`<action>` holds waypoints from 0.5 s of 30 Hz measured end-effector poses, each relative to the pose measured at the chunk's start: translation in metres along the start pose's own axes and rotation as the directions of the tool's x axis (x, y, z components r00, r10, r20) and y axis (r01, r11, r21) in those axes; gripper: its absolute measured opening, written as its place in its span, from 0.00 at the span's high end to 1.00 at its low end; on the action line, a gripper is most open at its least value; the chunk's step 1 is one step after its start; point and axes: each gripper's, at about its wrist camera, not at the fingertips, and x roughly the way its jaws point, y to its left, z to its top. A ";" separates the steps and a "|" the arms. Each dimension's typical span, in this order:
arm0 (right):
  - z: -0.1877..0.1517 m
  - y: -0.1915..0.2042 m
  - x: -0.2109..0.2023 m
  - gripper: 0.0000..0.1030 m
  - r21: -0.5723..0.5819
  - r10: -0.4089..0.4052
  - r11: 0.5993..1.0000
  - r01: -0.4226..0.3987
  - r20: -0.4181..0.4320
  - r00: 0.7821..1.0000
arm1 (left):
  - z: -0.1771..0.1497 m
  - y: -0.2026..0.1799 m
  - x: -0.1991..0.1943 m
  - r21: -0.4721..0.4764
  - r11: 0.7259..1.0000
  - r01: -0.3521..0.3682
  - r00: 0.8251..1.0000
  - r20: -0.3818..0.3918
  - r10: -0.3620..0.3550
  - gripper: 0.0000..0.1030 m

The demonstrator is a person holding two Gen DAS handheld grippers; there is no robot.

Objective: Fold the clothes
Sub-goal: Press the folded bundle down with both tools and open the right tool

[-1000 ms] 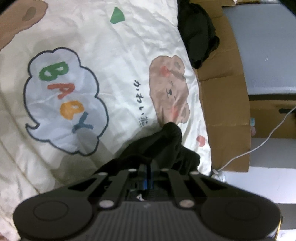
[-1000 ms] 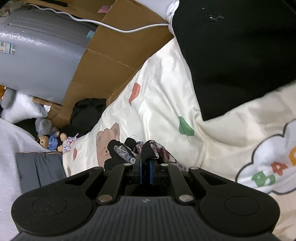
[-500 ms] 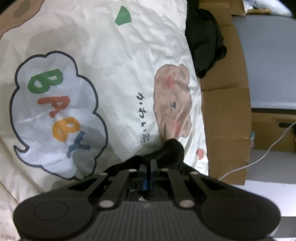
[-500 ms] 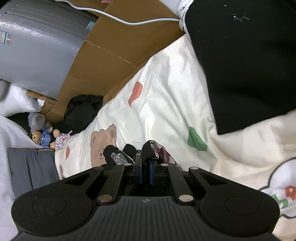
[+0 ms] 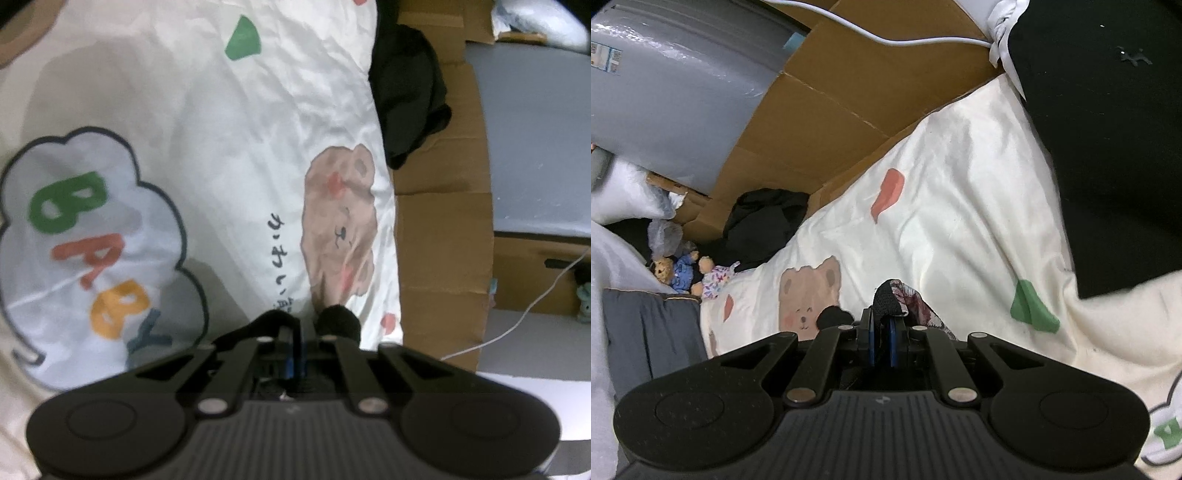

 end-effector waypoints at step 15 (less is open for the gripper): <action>0.009 -0.007 -0.024 0.36 -0.181 0.120 0.979 -0.098 0.114 0.986 | 0.001 -0.032 -0.018 0.338 0.934 -0.115 0.993 0.068 0.097 0.46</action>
